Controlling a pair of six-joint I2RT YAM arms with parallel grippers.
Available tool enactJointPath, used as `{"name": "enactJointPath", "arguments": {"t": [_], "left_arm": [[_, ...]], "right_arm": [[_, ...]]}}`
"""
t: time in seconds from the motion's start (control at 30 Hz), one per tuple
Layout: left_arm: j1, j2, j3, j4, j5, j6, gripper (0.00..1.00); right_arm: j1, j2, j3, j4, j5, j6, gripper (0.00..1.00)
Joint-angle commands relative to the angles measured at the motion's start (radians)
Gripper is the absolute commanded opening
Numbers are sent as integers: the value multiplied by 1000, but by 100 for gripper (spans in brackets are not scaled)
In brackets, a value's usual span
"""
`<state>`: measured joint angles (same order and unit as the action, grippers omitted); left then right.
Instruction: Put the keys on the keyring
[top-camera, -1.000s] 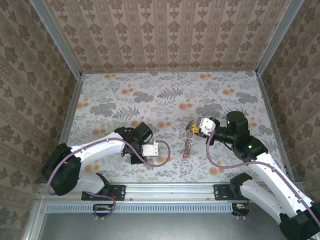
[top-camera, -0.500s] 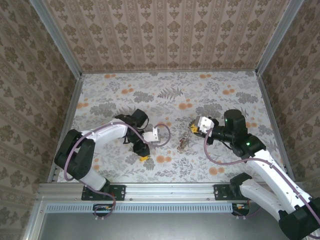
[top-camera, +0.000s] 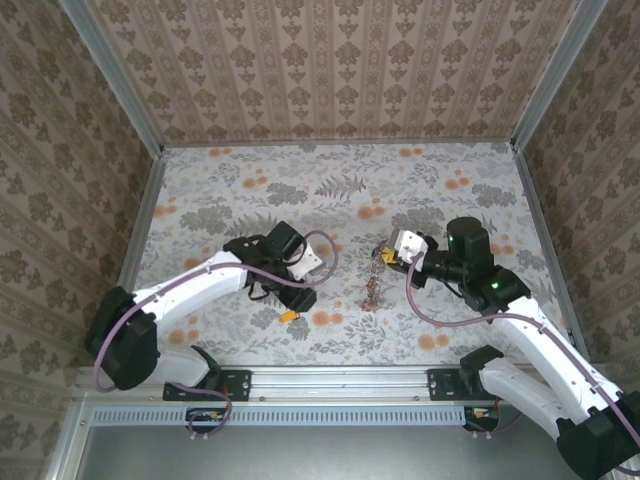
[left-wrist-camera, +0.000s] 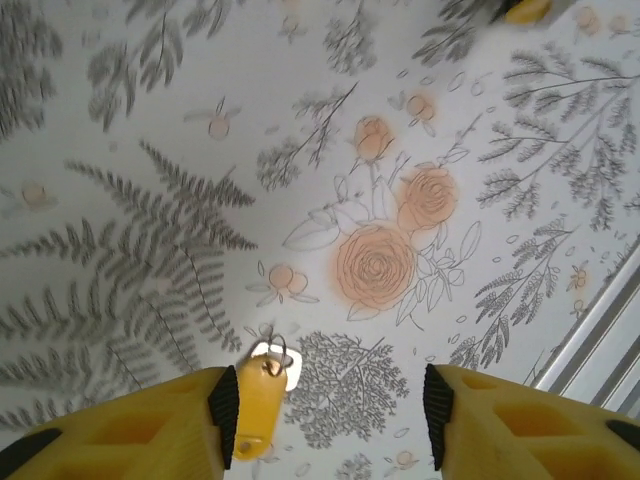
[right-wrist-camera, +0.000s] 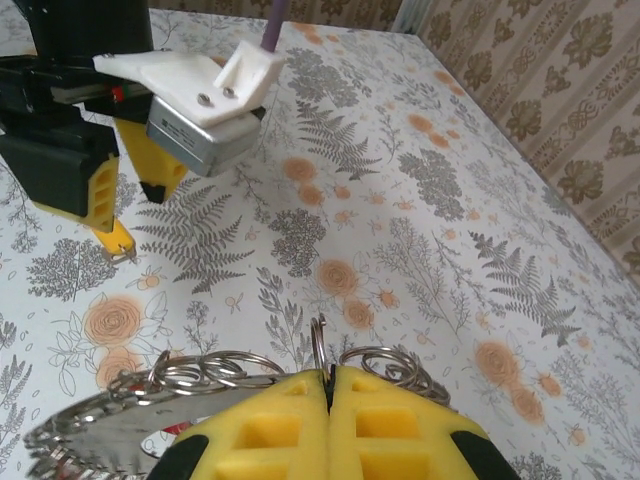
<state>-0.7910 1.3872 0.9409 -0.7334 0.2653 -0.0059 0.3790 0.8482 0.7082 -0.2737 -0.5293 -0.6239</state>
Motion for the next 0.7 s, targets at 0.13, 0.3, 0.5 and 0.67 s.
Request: {"name": "enactJointPath", "arguments": {"t": [0.13, 0.3, 0.5, 0.67], "left_arm": [[-81, 187, 124, -204, -204, -88, 48], [-122, 299, 158, -228, -228, -79, 37], [-114, 339, 187, -253, -252, -43, 33], [-121, 396, 217, -288, -233, 5, 31]], "right_arm": [[5, -17, 50, 10, 13, 21, 0], [5, -33, 36, 20, 20, 28, 0], [5, -46, 39, 1, 26, 14, 0], [4, -49, 39, -2, 24, 10, 0]]}}
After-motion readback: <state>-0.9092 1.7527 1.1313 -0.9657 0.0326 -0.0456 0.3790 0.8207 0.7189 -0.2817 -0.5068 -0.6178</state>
